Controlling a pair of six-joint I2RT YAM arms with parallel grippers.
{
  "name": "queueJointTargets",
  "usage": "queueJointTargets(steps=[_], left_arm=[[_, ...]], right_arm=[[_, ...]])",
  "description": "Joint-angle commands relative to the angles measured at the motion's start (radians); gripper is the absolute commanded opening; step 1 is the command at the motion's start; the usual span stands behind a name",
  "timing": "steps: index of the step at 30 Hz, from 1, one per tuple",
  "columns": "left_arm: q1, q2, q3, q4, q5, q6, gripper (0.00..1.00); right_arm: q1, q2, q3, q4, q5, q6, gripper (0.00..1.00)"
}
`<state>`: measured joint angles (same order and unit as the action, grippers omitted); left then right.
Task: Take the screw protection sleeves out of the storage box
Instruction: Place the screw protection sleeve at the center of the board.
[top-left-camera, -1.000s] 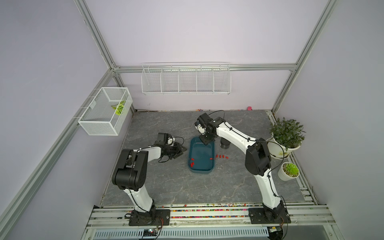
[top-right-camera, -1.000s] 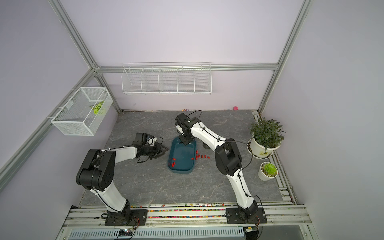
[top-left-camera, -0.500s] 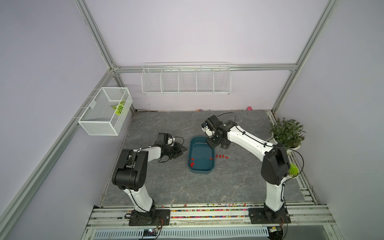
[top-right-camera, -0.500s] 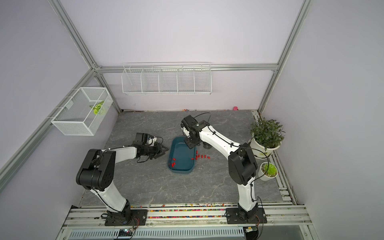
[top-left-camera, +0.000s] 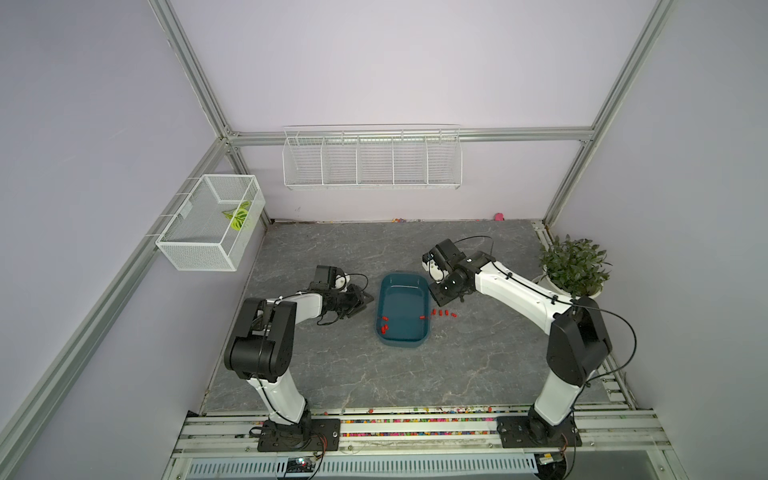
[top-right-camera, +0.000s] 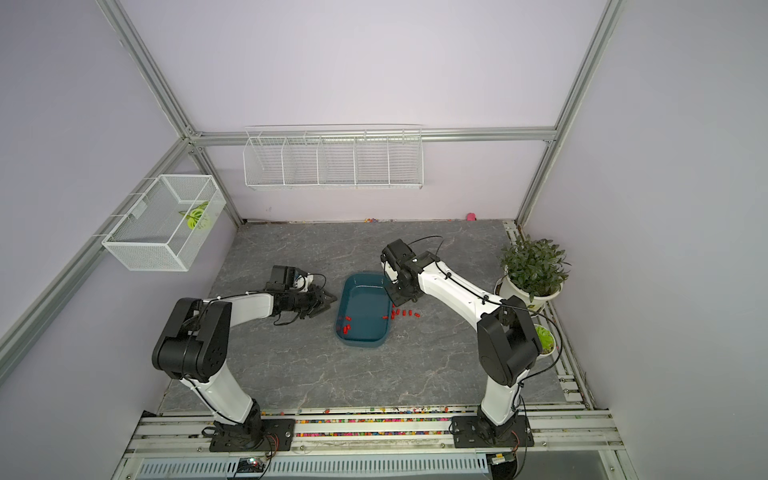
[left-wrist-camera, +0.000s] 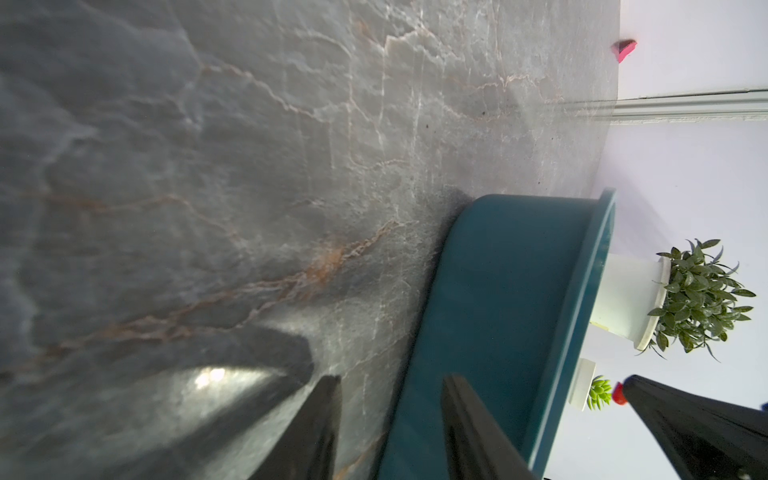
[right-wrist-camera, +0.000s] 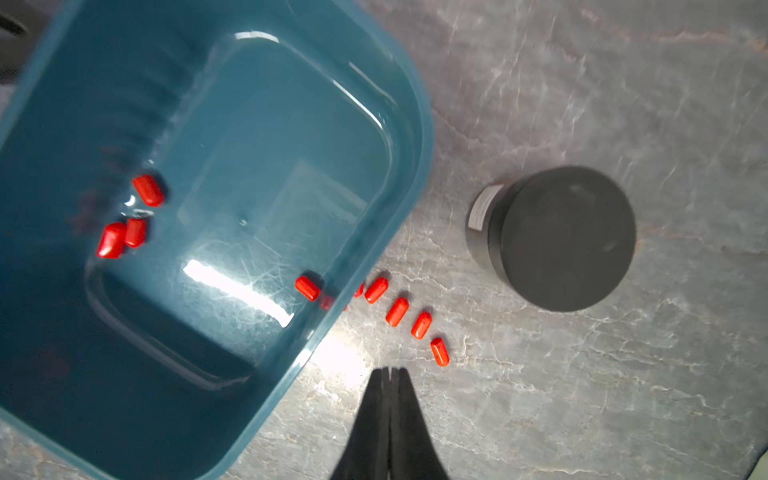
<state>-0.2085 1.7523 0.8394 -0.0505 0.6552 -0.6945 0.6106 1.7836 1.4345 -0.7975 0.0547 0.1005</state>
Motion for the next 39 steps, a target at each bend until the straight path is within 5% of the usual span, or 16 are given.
queueJointTargets(steps=[1,39], left_arm=[[0.004,-0.001,0.009,0.002,0.007,0.018,0.46],[0.003,0.004,0.013,-0.002,0.005,0.021,0.46]], right_arm=[[-0.021,-0.028,-0.044,0.035,-0.008,0.02,0.06],[-0.131,0.214,-0.009,0.058,-0.039,-0.044,0.06]])
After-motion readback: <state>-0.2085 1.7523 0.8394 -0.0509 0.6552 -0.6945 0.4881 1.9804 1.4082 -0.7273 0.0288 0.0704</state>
